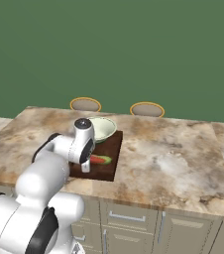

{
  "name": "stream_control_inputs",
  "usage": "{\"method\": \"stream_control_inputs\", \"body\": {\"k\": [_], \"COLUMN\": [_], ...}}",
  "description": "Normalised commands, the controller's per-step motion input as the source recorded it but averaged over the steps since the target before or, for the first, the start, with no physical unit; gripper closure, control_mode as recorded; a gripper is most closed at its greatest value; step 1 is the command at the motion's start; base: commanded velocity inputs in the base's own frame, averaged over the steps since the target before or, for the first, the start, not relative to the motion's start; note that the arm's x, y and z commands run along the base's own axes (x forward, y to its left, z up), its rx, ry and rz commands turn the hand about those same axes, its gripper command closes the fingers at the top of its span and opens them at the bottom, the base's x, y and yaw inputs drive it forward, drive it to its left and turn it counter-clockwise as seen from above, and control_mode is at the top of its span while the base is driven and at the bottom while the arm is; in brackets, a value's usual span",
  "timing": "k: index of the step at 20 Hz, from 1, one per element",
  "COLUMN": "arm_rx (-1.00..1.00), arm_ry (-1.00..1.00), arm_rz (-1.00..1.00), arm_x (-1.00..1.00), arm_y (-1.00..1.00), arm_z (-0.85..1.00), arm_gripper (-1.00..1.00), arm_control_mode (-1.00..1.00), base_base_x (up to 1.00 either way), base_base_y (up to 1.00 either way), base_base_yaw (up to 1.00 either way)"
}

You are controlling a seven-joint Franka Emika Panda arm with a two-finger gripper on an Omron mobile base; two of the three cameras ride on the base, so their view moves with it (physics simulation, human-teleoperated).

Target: Place the two vegetables and bowl onto the tray for setting up a vegetable dip station.

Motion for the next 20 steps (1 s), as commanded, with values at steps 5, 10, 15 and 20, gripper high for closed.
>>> {"method": "stream_control_inputs", "body": {"k": [5, 10, 15, 20], "arm_rx": [0.00, 0.00, 0.00, 0.00], "arm_ry": [-0.01, -0.01, -0.01, -0.01], "arm_rz": [0.00, 0.00, 0.00, 0.00], "arm_x": [0.00, 0.00, 0.00, 0.00], "arm_y": [0.00, 0.00, 0.00, 0.00], "arm_z": [-0.16, -0.12, -0.05, -0.04], "arm_gripper": [1.00, 1.00, 1.00, 1.00], "arm_control_mode": [-1.00, -1.00, -1.00, -1.00], "base_base_x": [0.00, 0.00, 0.00, 0.00], "base_base_y": [0.00, 0.00, 0.00, 0.00], "base_base_yaw": [0.00, 0.00, 0.00, 0.00]}}
